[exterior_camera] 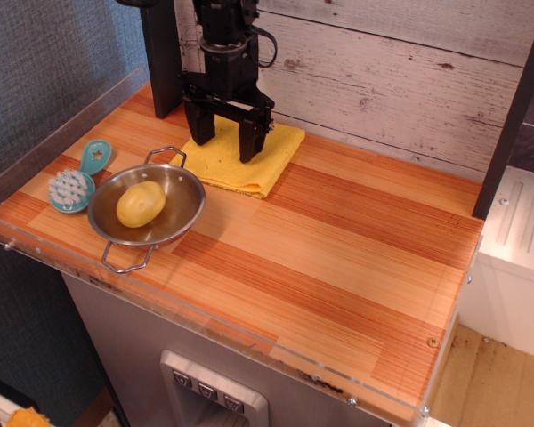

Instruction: Move the yellow table cloth from corner to the edge of the table.

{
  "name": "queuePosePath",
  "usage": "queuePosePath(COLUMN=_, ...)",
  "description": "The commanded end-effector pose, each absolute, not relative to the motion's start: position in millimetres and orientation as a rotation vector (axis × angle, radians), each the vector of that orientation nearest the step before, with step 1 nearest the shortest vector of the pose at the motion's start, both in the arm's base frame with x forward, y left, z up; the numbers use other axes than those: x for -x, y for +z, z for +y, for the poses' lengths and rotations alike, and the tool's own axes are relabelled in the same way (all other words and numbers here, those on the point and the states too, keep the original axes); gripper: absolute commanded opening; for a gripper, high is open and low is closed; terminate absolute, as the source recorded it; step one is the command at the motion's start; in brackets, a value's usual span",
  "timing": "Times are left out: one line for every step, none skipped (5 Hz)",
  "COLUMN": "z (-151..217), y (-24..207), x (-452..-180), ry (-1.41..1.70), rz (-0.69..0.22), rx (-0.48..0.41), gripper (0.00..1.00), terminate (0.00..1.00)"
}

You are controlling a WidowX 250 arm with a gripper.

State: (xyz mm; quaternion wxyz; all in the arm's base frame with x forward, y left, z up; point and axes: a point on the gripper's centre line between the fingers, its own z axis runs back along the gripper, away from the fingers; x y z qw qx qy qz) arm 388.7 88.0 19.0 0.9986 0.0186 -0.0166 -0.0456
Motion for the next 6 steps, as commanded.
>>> queuePosePath(z=89.7, y=10.7, x=-392.9, ry=-0.106, rz=-0.031, rx=-0.056, gripper=1.0, terminate=0.0)
queuePosePath(z=85.6, y=9.0, x=-391.9, ry=-0.099, rz=-0.02, rx=-0.03, gripper=1.0, terminate=0.0)
queuePosePath(z=70.4, y=13.4, x=-392.2, ry=-0.11, rz=-0.026, rx=-0.018, gripper=1.0, terminate=0.0)
queuePosePath(z=51.7, y=18.2, x=-395.4, ry=-0.137, rz=-0.042, rx=-0.003, gripper=1.0, terminate=0.0)
queuePosePath(z=25.5, y=23.6, x=-399.9, ry=-0.185, rz=-0.066, rx=-0.015, gripper=1.0, terminate=0.0)
queuePosePath(z=-2.7, y=26.8, x=-406.1, ry=-0.237, rz=-0.092, rx=-0.038, gripper=1.0, terminate=0.0)
